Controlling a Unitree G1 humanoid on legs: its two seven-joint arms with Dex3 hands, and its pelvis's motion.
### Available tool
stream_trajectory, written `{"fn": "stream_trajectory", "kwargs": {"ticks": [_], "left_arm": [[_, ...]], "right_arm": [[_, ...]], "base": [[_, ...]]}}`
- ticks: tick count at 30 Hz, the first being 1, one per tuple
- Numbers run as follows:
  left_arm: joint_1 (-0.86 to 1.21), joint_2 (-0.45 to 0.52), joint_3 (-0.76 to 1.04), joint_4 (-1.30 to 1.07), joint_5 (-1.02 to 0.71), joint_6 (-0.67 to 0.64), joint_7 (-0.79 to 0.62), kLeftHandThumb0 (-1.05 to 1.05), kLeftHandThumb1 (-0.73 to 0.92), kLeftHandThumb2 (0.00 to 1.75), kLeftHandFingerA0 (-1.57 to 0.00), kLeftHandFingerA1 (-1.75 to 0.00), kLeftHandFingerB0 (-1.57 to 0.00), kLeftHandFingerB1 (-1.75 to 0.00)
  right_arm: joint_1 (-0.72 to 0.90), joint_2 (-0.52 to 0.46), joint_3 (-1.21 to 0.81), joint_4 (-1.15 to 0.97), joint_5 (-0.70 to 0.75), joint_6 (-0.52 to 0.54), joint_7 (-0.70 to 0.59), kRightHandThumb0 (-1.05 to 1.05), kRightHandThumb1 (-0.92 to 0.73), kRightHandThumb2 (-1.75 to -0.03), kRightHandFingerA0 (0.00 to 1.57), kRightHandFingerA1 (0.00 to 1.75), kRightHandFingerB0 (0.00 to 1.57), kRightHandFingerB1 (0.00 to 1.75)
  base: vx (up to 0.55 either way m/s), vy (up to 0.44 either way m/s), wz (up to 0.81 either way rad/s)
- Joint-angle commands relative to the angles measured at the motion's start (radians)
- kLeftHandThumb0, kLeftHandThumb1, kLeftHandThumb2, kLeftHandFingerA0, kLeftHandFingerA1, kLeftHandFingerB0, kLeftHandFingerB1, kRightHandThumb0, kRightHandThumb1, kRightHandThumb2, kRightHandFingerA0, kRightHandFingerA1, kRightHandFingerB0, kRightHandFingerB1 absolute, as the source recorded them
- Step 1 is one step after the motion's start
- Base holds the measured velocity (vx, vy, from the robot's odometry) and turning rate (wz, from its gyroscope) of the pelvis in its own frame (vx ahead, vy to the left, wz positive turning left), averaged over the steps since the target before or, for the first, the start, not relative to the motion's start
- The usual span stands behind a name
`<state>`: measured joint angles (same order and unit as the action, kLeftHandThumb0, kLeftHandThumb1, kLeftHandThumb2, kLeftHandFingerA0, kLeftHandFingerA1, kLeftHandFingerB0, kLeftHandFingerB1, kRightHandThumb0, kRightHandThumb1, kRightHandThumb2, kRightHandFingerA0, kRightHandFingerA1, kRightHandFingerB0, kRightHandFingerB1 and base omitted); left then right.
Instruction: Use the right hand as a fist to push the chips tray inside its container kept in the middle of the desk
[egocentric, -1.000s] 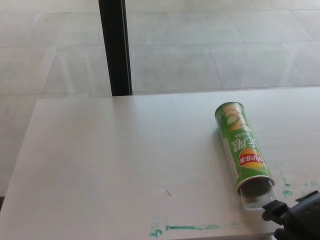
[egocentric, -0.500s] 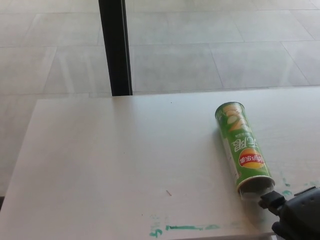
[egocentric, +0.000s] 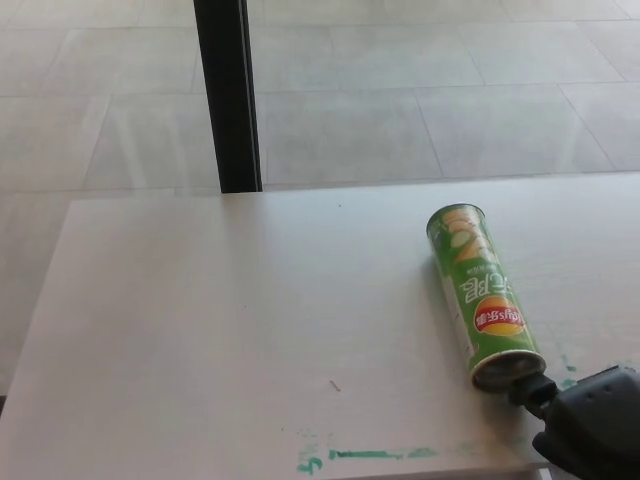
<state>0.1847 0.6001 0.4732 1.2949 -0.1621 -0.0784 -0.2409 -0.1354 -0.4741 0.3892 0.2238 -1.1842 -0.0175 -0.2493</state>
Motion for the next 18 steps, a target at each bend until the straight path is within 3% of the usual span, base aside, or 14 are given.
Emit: {"fn": "stream_trajectory", "kwargs": {"ticks": [1,2,5,6,8,9,11,12,13,14,15,16,18], "left_arm": [[0.008,0.016,0.000,0.000,-0.006,-0.016,0.007,-0.84,0.73,1.12,-0.52,-0.67,-0.31,-0.56],[0.010,0.014,0.007,-0.001,-0.014,-0.020,0.000,-0.86,0.92,0.68,-0.55,-0.63,-0.33,-0.47],[0.006,0.016,-0.001,0.001,-0.005,-0.012,0.011,-0.84,0.92,0.70,-0.51,-0.57,-0.33,-0.45],[0.011,0.015,-0.003,-0.001,-0.004,-0.013,0.010,-0.85,0.92,0.69,-0.49,-0.58,-0.33,-0.45],[0.015,0.016,-0.005,-0.004,-0.004,-0.017,0.005,-0.85,0.92,0.69,-0.50,-0.57,-0.33,-0.45],[0.010,0.014,0.003,-0.001,-0.013,-0.010,0.003,-0.82,0.72,1.11,-0.42,-0.62,-0.28,-0.55],[0.009,0.014,0.007,0.004,-0.016,-0.008,0.005,-0.83,0.74,1.11,-0.43,-0.61,-0.28,-0.54],[0.010,0.015,0.004,0.004,-0.013,-0.011,0.006,-0.83,0.92,0.69,-0.50,-0.56,-0.32,-0.44],[0.011,0.016,0.000,0.004,-0.007,-0.015,0.007,-0.83,0.92,0.69,-0.50,-0.56,-0.32,-0.44],[0.010,0.015,-0.001,0.005,-0.006,-0.015,0.012,-0.84,0.92,0.69,-0.51,-0.54,-0.34,-0.44],[0.010,0.015,-0.001,0.005,-0.006,-0.015,0.009,-0.84,0.92,0.69,-0.51,-0.55,-0.33,-0.44],[0.011,0.016,-0.001,0.005,-0.007,-0.015,0.003,-0.84,0.92,0.69,-0.51,-0.56,-0.32,-0.45],[0.011,0.016,-0.001,0.004,-0.008,-0.015,0.001,-0.84,0.92,0.69,-0.51,-0.56,-0.32,-0.45]], "right_arm": [[-0.033,0.003,0.010,0.058,0.024,0.019,-0.028,-0.61,-0.67,-1.05,1.03,1.22,0.43,0.60],[-0.039,0.001,0.013,0.063,0.020,0.026,-0.018,-0.61,-0.69,-1.06,1.02,1.22,0.42,0.59],[-0.059,-0.003,0.020,0.084,0.022,0.024,-0.030,-0.61,-0.69,-1.06,1.04,1.23,0.44,0.60],[-0.062,-0.002,0.023,0.092,0.025,0.025,-0.038,-0.58,-0.83,-0.67,0.93,1.39,0.50,0.48],[-0.070,-0.003,0.027,0.097,0.027,0.032,-0.027,-0.58,-0.85,-0.68,0.92,1.40,0.49,0.48],[-0.074,-0.002,0.024,0.097,0.036,0.031,-0.021,-0.59,-0.85,-0.67,0.92,1.36,0.49,0.48],[-0.073,-0.005,0.026,0.090,0.036,0.032,-0.020,-0.60,-0.85,-0.67,0.93,1.39,0.51,0.49],[-0.071,-0.008,0.027,0.086,0.039,0.030,-0.017,-0.60,-0.71,-1.09,1.02,1.21,0.45,0.61],[-0.068,-0.010,0.026,0.080,0.045,0.027,-0.010,-0.60,-0.71,-1.09,1.02,1.21,0.45,0.61],[-0.056,-0.019,0.024,0.051,0.055,0.029,0.037,-0.59,-0.85,-0.67,0.93,1.34,0.49,0.48],[-0.050,-0.023,0.021,0.037,0.063,0.025,0.051,-0.60,-0.85,-0.67,0.90,1.31,0.51,0.49],[-0.031,-0.038,0.015,-0.006,0.087,0.012,0.094,-0.58,-0.71,-1.09,0.98,1.16,0.47,0.62],[-0.014,-0.055,0.011,-0.050,0.107,0.002,0.142,-0.58,-0.71,-1.09,0.98,1.16,0.47,0.62]], "base": [[0.00,0.000,0.00],[0.00,0.000,0.00],[0.00,0.000,0.00],[0.00,0.000,0.00],[0.00,0.000,0.00],[0.00,0.000,0.00],[0.00,0.000,0.00],[0.00,0.000,0.00],[0.00,0.000,0.00],[0.00,0.000,0.00],[0.00,0.000,0.00],[0.00,0.000,0.00],[0.00,0.000,0.00]]}}
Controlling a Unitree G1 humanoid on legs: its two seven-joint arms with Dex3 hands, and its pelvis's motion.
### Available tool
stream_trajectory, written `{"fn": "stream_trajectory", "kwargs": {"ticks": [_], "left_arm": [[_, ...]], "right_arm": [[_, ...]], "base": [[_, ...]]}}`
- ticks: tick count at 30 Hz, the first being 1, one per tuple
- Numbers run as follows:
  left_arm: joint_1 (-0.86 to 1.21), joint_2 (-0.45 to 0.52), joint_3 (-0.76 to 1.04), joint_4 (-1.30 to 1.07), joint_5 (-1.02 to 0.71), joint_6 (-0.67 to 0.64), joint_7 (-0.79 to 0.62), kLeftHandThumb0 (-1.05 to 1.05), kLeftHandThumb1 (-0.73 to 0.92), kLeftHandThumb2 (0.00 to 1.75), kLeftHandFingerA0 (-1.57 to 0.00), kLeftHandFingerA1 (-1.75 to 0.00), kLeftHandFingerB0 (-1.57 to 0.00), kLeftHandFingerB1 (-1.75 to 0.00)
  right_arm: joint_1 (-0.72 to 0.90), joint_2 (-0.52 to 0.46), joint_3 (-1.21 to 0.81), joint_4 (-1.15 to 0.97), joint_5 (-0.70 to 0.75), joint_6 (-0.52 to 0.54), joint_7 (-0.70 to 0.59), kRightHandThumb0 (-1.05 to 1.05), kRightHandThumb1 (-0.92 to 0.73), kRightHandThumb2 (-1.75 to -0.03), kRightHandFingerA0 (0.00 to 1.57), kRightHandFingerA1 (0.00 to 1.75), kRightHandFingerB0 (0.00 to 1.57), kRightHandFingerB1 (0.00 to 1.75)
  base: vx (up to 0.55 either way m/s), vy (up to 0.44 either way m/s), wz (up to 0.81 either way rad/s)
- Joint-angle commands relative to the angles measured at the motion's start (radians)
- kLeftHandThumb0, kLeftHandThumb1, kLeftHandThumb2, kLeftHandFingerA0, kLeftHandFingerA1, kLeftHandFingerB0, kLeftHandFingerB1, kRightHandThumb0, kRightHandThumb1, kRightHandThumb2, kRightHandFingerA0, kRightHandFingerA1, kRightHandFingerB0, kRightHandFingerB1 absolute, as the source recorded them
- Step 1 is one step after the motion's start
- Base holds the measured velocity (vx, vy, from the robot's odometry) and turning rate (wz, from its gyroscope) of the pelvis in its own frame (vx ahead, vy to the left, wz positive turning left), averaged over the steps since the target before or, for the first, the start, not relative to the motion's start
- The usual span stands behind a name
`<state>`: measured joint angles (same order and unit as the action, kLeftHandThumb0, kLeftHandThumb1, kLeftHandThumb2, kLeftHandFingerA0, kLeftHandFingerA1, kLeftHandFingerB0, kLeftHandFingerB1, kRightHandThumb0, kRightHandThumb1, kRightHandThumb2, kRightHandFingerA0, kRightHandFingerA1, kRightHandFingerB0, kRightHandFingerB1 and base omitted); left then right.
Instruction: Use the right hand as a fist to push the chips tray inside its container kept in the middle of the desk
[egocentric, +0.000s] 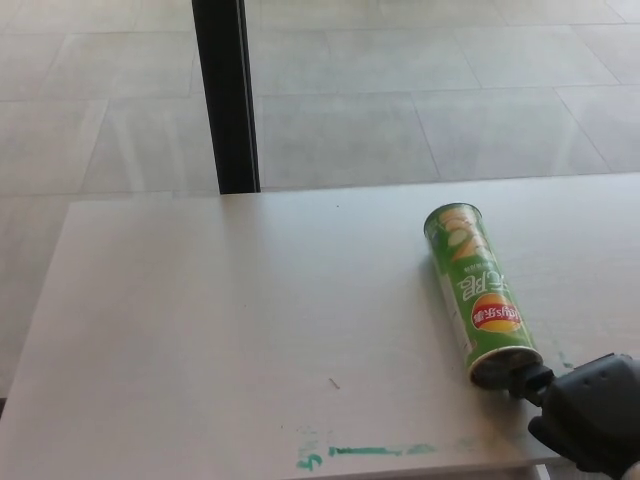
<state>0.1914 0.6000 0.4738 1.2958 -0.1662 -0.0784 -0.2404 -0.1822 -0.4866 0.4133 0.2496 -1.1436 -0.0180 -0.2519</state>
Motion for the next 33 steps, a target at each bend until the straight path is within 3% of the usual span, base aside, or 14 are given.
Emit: {"fn": "stream_trajectory", "kwargs": {"ticks": [1,6,7,9,10,11,19,20,22,25,28,29,32,33], "left_arm": [[0.005,0.016,0.000,0.002,-0.006,-0.015,0.001,-0.83,0.92,0.69,-0.51,-0.57,-0.33,-0.46],[0.001,0.015,-0.002,0.003,0.000,-0.013,0.020,-0.81,0.73,1.12,-0.50,-0.65,-0.32,-0.56],[0.002,0.017,-0.006,0.004,0.003,-0.015,0.015,-0.84,0.92,0.69,-0.50,-0.57,-0.35,-0.46],[-0.001,0.014,0.014,0.005,-0.020,0.000,-0.004,-0.80,0.72,1.10,-0.44,-0.64,-0.29,-0.56],[0.004,0.014,0.009,-0.003,-0.016,-0.008,-0.005,-0.83,0.92,0.68,-0.50,-0.57,-0.34,-0.46],[0.004,0.016,0.004,-0.003,-0.012,-0.006,-0.005,-0.82,0.92,0.69,-0.49,-0.57,-0.32,-0.46],[0.002,0.015,0.009,0.004,-0.014,-0.002,0.002,-0.83,0.92,0.68,-0.51,-0.55,-0.35,-0.45],[0.005,0.018,0.005,0.004,-0.010,-0.004,0.001,-0.83,0.92,0.67,-0.51,-0.55,-0.35,-0.45],[0.006,0.018,0.004,0.002,-0.009,-0.004,0.001,-0.81,0.72,1.11,-0.48,-0.64,-0.31,-0.55],[0.006,0.017,0.002,0.002,-0.007,-0.004,0.005,-0.83,0.92,0.69,-0.53,-0.55,-0.35,-0.45],[0.006,0.018,-0.001,0.005,-0.003,-0.006,0.005,-0.83,0.92,0.70,-0.54,-0.58,-0.33,-0.45],[0.007,0.017,0.000,0.005,-0.004,-0.007,0.005,-0.79,0.72,1.12,-0.47,-0.64,-0.30,-0.55],[0.008,0.015,0.000,0.004,-0.005,-0.007,0.006,-0.85,0.92,0.69,-0.54,-0.57,-0.33,-0.44],[0.008,0.013,0.000,0.004,-0.004,-0.007,0.009,-0.84,0.74,1.12,-0.49,-0.65,-0.32,-0.56]], "right_arm": [[0.054,-0.069,-0.019,-0.135,0.094,-0.015,0.207,-0.58,-0.82,-0.66,0.94,1.26,0.53,0.49],[0.117,-0.138,-0.047,-0.321,0.260,-0.049,0.445,-0.49,-0.80,-0.64,0.89,0.94,0.56,0.51],[0.136,-0.166,-0.057,-0.387,0.341,-0.064,0.518,-0.52,-0.77,-0.63,0.88,0.95,0.60,0.54],[0.160,-0.186,-0.068,-0.469,0.403,-0.038,0.610,-0.52,-0.77,-0.63,0.87,0.92,0.61,0.52],[0.168,-0.196,-0.078,-0.532,0.459,0.002,0.689,-0.51,-0.77,-0.63,0.84,0.95,0.60,0.54],[0.181,-0.185,-0.095,-0.562,0.536,0.026,0.717,-0.43,-0.58,-0.99,0.79,0.94,0.56,0.68],[0.164,-0.302,-0.308,-0.889,0.915,0.237,0.986,-0.43,-0.58,-1.01,0.83,0.98,0.46,0.64],[0.167,-0.298,-0.346,-0.903,0.940,0.249,0.981,-0.46,-0.74,-0.62,0.86,1.20,0.55,0.56],[0.151,-0.316,-0.501,-0.895,1.041,0.257,0.986,-0.44,-0.59,-1.00,0.82,1.00,0.47,0.65],[0.145,-0.308,-0.674,-0.853,1.107,0.260,0.965,-0.43,-0.76,-0.62,0.79,1.01,0.52,0.53],[0.153,-0.273,-0.834,-0.753,1.117,0.247,0.909,-0.46,-0.59,-1.00,0.78,1.00,0.46,0.62],[0.154,-0.257,-0.875,-0.716,1.123,0.250,0.890,-0.44,-0.59,-1.00,0.84,1.04,0.46,0.62],[0.171,-0.192,-0.959,-0.600,1.086,0.209,0.766,-0.49,-0.67,-0.62,0.85,1.19,0.60,0.50],[0.174,-0.166,-0.980,-0.565,1.049,0.214,0.712,-0.43,-0.70,-0.62,0.82,1.19,0.56,0.49]], "base": [[0.00,0.000,0.00],[0.00,0.000,0.00],[0.00,0.000,0.00],[0.00,0.000,0.00],[0.00,0.000,0.00],[0.00,0.000,0.00],[0.00,0.000,0.00],[0.00,0.000,0.00],[0.00,0.000,0.00],[0.00,0.000,0.00],[0.00,0.000,0.00],[0.00,0.000,0.00],[0.00,0.000,0.00],[0.00,0.000,0.00]]}}
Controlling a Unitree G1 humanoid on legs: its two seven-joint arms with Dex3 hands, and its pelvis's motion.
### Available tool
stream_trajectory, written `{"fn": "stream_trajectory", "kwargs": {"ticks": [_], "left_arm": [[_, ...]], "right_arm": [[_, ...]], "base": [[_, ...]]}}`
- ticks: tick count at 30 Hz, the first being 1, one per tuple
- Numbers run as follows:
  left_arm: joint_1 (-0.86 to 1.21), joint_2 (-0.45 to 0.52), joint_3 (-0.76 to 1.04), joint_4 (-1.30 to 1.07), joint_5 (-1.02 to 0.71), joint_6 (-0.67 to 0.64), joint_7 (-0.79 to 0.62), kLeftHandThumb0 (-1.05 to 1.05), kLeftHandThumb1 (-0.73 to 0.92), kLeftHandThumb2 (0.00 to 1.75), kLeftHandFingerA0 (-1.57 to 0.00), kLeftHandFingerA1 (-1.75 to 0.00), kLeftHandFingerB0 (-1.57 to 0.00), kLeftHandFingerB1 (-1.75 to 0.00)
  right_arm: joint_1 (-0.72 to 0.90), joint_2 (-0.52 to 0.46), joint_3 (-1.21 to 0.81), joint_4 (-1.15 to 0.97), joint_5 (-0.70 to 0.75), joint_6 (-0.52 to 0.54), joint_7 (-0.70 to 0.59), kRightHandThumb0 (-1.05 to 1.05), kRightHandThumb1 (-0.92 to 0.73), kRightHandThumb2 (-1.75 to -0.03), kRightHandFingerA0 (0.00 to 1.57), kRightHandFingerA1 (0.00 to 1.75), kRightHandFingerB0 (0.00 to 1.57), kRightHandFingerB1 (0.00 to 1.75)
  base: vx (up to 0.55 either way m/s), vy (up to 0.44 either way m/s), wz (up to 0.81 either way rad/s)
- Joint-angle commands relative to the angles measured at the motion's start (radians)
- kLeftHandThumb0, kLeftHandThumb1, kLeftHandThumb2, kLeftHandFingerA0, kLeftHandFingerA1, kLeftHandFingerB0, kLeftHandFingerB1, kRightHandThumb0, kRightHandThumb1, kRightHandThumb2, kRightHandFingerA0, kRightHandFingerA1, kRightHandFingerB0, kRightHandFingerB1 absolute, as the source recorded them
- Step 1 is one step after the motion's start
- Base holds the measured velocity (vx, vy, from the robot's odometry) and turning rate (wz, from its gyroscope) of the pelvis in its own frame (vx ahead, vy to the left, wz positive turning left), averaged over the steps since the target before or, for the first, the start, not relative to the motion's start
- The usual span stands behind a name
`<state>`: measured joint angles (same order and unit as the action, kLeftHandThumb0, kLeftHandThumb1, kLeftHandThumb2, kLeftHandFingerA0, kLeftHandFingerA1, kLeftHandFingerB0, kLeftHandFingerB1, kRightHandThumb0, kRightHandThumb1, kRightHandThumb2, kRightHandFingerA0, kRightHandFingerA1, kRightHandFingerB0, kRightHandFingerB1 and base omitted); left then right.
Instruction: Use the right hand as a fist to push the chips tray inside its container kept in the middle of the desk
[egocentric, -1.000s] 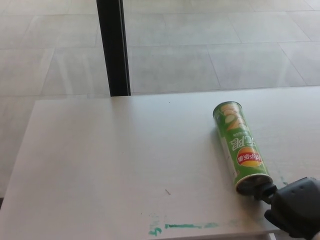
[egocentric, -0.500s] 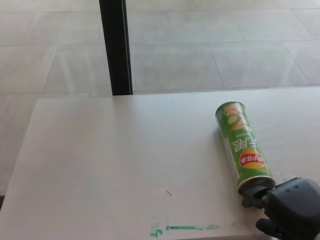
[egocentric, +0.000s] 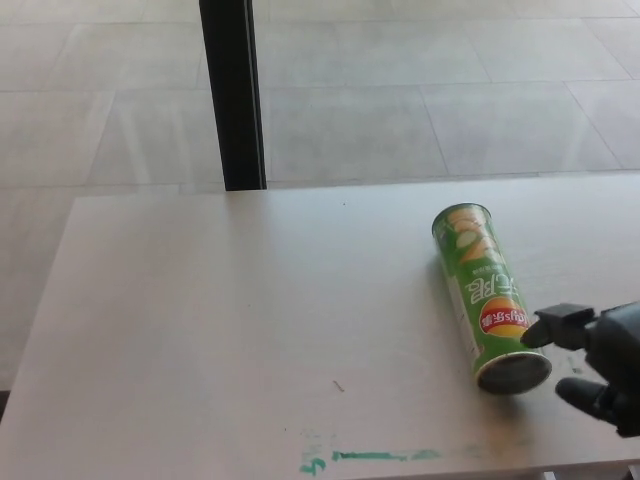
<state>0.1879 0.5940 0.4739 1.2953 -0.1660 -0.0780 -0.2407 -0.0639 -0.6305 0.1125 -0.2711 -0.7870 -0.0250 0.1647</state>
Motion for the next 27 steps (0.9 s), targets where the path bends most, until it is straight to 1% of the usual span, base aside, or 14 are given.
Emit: {"fn": "stream_trajectory", "kwargs": {"ticks": [1,2,4,7,10,12,15,17,18,19,21,22,23,27], "left_arm": [[0.010,0.018,-0.001,0.005,-0.004,-0.006,0.011,-0.84,0.74,1.12,-0.49,-0.65,-0.32,-0.56],[0.010,0.017,0.004,0.005,-0.009,-0.002,0.010,-0.84,0.92,0.68,-0.55,-0.61,-0.35,-0.46],[0.009,0.017,0.013,0.006,-0.018,-0.002,0.007,-0.84,0.92,0.67,-0.57,-0.62,-0.36,-0.47],[0.012,0.018,0.007,0.003,-0.011,-0.010,0.007,-0.82,0.92,0.68,-0.57,-0.63,-0.37,-0.47],[0.022,0.017,0.007,0.002,-0.012,-0.010,0.006,-0.83,0.92,0.68,-0.57,-0.61,-0.36,-0.46],[0.025,0.015,0.003,0.000,-0.008,-0.013,0.006,-0.81,0.92,0.69,-0.52,-0.56,-0.34,-0.45],[0.024,0.014,0.008,0.002,-0.013,-0.011,0.008,-0.82,0.92,0.67,-0.56,-0.62,-0.36,-0.47],[0.024,0.014,0.007,0.003,-0.011,-0.014,0.008,-0.83,0.92,0.68,-0.56,-0.63,-0.35,-0.46],[0.025,0.014,0.004,0.004,-0.009,-0.015,0.006,-0.83,0.92,0.68,-0.56,-0.63,-0.35,-0.46],[0.024,0.015,0.001,0.008,-0.005,-0.011,0.006,-0.85,0.92,0.68,-0.55,-0.58,-0.34,-0.45],[0.019,0.015,0.008,0.007,-0.013,-0.006,0.001,-0.85,0.92,0.67,-0.55,-0.58,-0.33,-0.44],[0.020,0.015,0.008,0.005,-0.012,-0.009,0.003,-0.86,0.74,1.12,-0.50,-0.65,-0.31,-0.55],[0.012,0.018,0.013,0.004,-0.018,-0.001,0.003,-0.84,0.92,0.67,-0.56,-0.60,-0.34,-0.46],[0.011,0.022,-0.005,0.007,0.001,-0.010,0.006,-0.84,0.92,0.71,-0.51,-0.57,-0.33,-0.45]], "right_arm": [[0.060,-0.019,-0.690,-0.020,0.683,0.205,0.279,-0.43,-0.70,-0.62,0.82,1.19,0.56,0.49],[0.093,-0.011,-0.714,0.113,0.650,0.051,0.159,-0.40,-0.69,-0.61,0.86,1.19,0.60,0.50],[0.102,-0.010,-0.735,0.169,0.621,0.039,0.128,-0.45,-0.70,-0.60,0.87,1.10,0.61,0.50],[0.113,-0.004,-0.771,0.326,0.610,-0.091,0.024,-0.44,-0.71,-0.61,0.87,1.14,0.62,0.52],[0.083,0.004,-0.816,0.508,0.607,-0.131,-0.064,-0.47,-0.70,-0.61,0.94,1.09,0.65,0.51],[0.070,0.029,-0.889,0.649,0.594,-0.074,-0.176,-0.50,-0.73,-0.62,0.87,1.19,0.64,0.48],[0.059,0.053,-0.925,0.727,0.597,-0.078,-0.236,-0.50,-0.73,-0.62,0.89,1.18,0.62,0.47],[0.043,0.059,-0.941,0.818,0.599,-0.097,-0.287,-0.46,-0.73,-0.62,0.92,0.96,0.62,0.49],[0.031,0.062,-0.952,0.865,0.615,-0.119,-0.296,-0.46,-0.73,-0.62,0.92,0.96,0.62,0.49],[0.012,0.082,-0.985,0.952,0.659,-0.165,-0.327,-0.45,-0.72,-0.61,0.93,1.07,0.66,0.54],[0.005,0.087,-1.006,0.977,0.678,-0.153,-0.319,-0.47,-0.72,-0.62,0.92,1.10,0.66,0.53],[-0.007,0.093,-1.038,1.031,0.708,-0.161,-0.337,-0.46,-0.71,-0.61,0.90,1.07,0.69,0.53],[-0.024,0.098,-1.076,1.080,0.744,-0.160,-0.351,-0.46,-0.70,-0.61,0.92,1.10,0.73,0.54],[-0.057,0.088,-1.186,1.231,0.853,-0.122,-0.328,-0.47,-0.73,-0.62,0.92,1.12,0.63,0.55]], "base": [[0.00,0.000,0.00],[0.00,0.000,0.00],[0.00,0.000,0.00],[0.00,0.000,0.00],[0.00,0.000,0.00],[0.00,0.000,0.00],[0.00,0.000,0.00],[0.00,0.000,0.00],[0.00,0.000,0.00],[0.00,0.000,0.00],[0.00,0.000,0.00],[0.00,0.000,0.00],[0.00,0.000,0.00],[0.00,0.000,0.00]]}}
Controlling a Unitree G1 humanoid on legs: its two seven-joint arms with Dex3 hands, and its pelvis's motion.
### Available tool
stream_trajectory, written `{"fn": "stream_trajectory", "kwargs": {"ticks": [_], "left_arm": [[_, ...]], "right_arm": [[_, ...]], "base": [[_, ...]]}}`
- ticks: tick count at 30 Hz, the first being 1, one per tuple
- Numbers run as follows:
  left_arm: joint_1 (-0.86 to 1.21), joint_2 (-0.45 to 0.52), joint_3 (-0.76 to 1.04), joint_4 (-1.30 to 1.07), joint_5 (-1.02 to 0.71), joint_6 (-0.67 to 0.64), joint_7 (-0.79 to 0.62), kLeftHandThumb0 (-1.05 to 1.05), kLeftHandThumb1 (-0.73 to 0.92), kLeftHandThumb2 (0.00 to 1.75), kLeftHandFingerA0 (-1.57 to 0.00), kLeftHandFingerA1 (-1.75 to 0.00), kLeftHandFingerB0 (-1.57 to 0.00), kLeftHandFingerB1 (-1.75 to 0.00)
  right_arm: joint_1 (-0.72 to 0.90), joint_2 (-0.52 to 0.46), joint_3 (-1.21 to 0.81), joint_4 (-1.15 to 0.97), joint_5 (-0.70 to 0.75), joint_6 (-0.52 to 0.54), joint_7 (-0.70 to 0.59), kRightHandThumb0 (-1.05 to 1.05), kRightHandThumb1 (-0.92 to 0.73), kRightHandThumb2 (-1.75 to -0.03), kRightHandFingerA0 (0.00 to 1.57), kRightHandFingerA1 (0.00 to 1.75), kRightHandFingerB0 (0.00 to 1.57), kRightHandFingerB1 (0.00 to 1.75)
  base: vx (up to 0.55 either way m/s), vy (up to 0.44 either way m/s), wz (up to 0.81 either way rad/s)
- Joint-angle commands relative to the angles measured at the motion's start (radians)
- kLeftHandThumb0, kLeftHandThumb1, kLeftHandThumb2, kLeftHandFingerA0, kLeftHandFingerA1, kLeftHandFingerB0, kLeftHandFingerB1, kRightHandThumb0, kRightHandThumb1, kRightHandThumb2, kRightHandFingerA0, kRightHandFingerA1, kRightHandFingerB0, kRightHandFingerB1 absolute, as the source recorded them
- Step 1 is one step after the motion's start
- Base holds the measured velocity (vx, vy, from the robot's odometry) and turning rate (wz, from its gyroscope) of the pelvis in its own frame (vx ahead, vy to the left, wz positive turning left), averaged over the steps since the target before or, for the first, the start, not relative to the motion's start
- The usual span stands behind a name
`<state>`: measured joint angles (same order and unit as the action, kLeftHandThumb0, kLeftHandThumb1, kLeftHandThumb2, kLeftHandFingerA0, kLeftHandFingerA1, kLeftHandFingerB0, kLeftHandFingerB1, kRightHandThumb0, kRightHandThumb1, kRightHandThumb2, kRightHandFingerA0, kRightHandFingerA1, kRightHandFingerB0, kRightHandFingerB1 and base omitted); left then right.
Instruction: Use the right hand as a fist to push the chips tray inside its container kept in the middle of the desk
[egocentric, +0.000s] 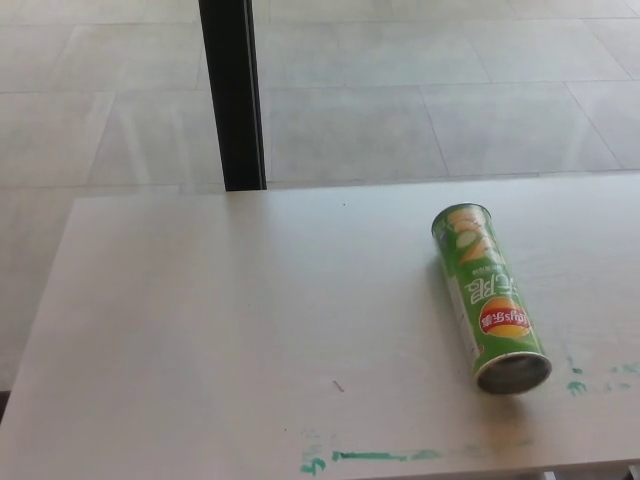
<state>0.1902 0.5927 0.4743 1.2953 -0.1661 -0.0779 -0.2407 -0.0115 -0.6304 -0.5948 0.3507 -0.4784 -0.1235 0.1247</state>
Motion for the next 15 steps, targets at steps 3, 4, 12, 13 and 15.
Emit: {"fn": "stream_trajectory", "kwargs": {"ticks": [3,4,12,13,15], "left_arm": [[0.013,0.023,-0.016,0.003,0.011,-0.009,0.007,-0.83,0.92,0.73,-0.46,-0.55,-0.30,-0.45],[0.014,0.023,-0.016,0.004,0.011,-0.009,0.006,-0.83,0.92,0.73,-0.46,-0.55,-0.30,-0.45],[0.001,0.027,-0.007,0.008,0.002,0.004,0.013,-0.83,0.74,1.12,-0.45,-0.64,-0.28,-0.55],[0.002,0.026,-0.008,0.008,0.003,0.002,0.016,-0.85,0.92,0.68,-0.52,-0.61,-0.33,-0.46],[0.001,0.027,-0.010,0.009,0.006,0.001,0.020,-0.84,0.92,0.69,-0.51,-0.58,-0.35,-0.46]], "right_arm": [[-0.107,0.103,-0.570,0.684,0.644,-0.021,-0.221,-0.48,-0.68,-0.63,0.82,1.10,0.51,0.49],[-0.108,0.102,-0.575,0.693,0.645,-0.028,-0.218,-0.48,-0.68,-0.63,0.82,1.10,0.51,0.49],[-0.164,0.165,-0.711,0.718,0.730,0.131,-0.320,-0.53,-0.87,-0.66,0.60,0.74,0.59,0.52],[-0.163,0.173,-0.704,0.715,0.715,0.124,-0.326,-0.53,-0.88,-0.66,0.59,0.70,0.54,0.47],[-0.166,0.174,-0.706,0.720,0.712,0.131,-0.333,-0.56,-0.89,-0.66,0.57,0.69,0.48,0.43]], "base": [[0.00,0.000,0.00],[0.00,0.000,0.00],[0.00,0.000,0.00],[0.00,0.000,0.00],[0.00,0.000,0.00]]}}
